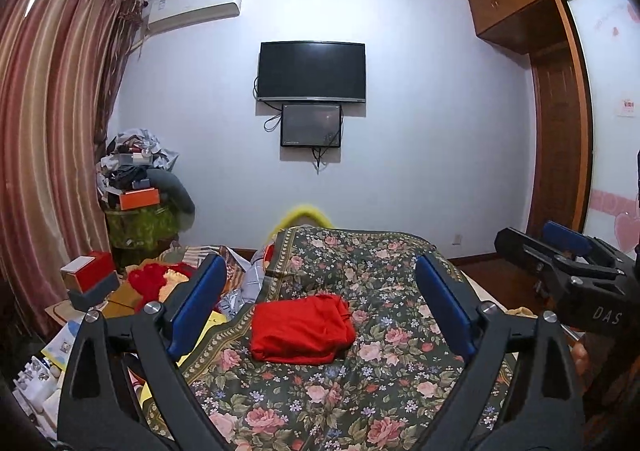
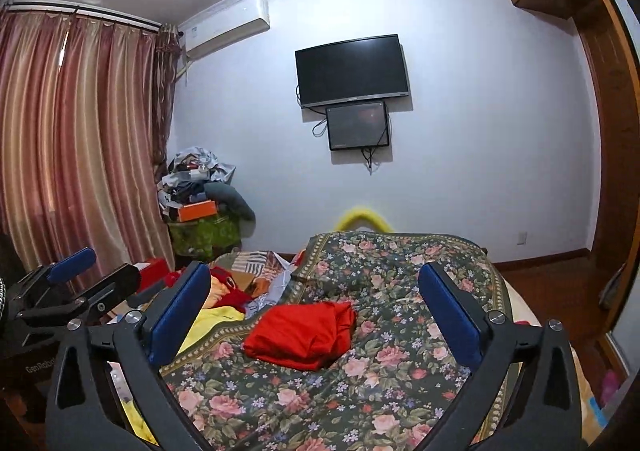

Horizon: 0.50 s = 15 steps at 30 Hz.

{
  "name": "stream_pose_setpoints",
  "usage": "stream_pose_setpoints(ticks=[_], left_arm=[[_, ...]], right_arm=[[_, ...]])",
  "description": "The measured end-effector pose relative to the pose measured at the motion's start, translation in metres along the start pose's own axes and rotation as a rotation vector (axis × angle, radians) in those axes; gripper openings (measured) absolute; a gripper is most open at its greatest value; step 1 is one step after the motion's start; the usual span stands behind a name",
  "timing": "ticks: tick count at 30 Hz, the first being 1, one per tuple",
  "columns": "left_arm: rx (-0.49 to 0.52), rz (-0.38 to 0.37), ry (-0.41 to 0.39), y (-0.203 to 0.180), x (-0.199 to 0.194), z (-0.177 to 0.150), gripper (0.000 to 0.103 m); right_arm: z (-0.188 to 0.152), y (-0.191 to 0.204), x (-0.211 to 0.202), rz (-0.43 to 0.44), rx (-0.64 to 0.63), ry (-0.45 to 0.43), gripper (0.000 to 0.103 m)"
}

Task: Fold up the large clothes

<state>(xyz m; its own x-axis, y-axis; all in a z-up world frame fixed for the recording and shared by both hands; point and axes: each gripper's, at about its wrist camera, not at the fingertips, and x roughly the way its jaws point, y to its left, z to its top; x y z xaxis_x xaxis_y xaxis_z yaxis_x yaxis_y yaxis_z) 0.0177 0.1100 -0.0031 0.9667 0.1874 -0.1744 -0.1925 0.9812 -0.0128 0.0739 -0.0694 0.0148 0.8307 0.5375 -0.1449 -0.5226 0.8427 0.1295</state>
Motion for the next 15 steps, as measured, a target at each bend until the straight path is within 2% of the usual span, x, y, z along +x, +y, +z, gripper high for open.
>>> stream_pose_setpoints(ticks=[15], left_arm=[[-0.020, 0.010, 0.017, 0.0083, 0.0067, -0.0020, 0.098]], right_arm=[[-0.0083, 0.0007, -0.0031, -0.014, -0.006, 0.025, 0.103]])
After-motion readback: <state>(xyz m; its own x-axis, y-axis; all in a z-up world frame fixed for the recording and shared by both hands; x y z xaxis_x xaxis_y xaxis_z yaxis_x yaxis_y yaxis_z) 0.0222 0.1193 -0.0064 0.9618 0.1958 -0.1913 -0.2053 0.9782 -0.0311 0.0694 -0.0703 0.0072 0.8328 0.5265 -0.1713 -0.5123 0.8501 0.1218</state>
